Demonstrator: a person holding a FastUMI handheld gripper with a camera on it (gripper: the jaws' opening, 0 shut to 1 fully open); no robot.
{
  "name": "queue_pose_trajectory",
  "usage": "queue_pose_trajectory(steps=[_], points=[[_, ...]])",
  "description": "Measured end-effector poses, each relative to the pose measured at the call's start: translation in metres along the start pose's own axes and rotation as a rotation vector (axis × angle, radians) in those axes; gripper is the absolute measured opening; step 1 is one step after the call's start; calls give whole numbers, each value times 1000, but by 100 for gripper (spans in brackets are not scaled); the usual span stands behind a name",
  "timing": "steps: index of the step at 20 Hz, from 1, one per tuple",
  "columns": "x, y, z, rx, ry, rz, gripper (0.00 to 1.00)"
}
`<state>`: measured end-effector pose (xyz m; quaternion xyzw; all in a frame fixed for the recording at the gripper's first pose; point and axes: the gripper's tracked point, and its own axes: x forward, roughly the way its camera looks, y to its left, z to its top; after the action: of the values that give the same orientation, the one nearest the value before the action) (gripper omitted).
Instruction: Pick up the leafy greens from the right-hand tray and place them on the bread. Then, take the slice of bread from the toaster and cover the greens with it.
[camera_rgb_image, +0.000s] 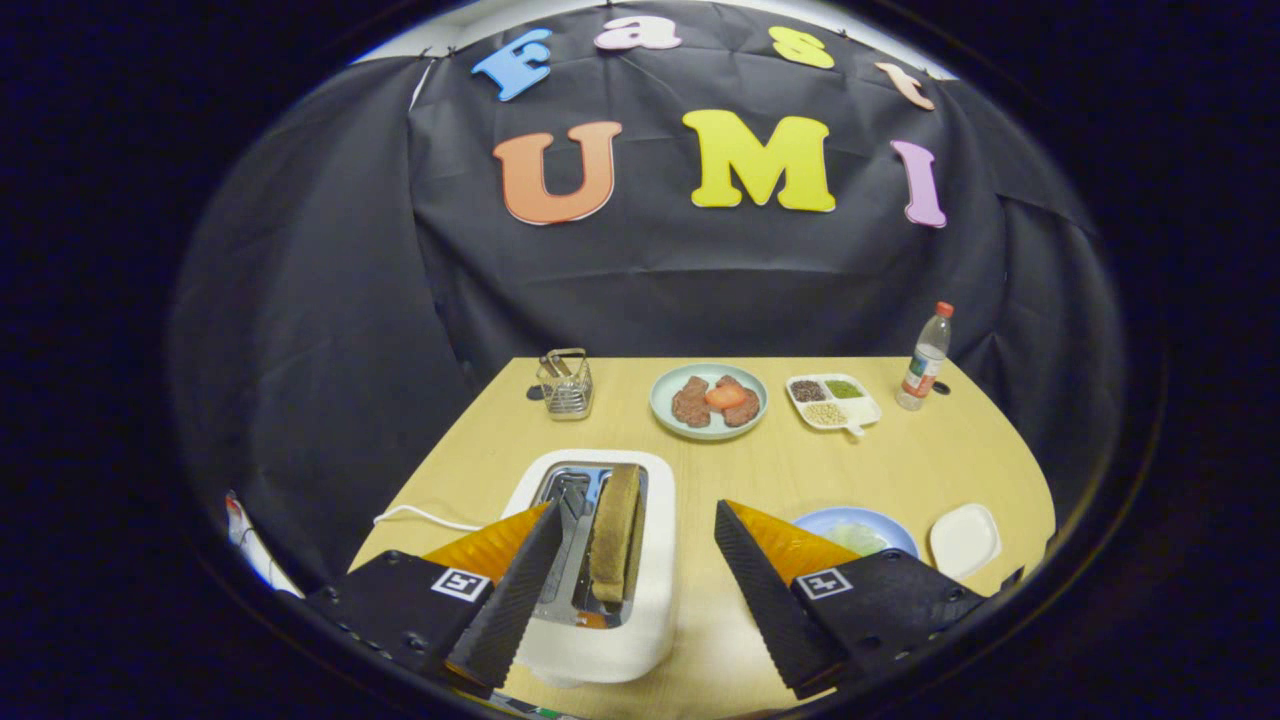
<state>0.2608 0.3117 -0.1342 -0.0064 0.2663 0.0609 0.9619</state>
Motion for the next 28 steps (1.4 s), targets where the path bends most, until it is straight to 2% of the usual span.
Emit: queue_pose_trajectory(steps=[5,6,9,12,18,24,28], points=[[30,10,0,-4,36,-11,95],[34,15,0,0,35,8,81],[31,10,-3,2,43,-17,39],[27,12,-4,6,36,-13,10],[-3,24,12,5,9,27,10],[-47,31,55,17,-71,80,10],[-73,15,77,24,-126,61,10]])
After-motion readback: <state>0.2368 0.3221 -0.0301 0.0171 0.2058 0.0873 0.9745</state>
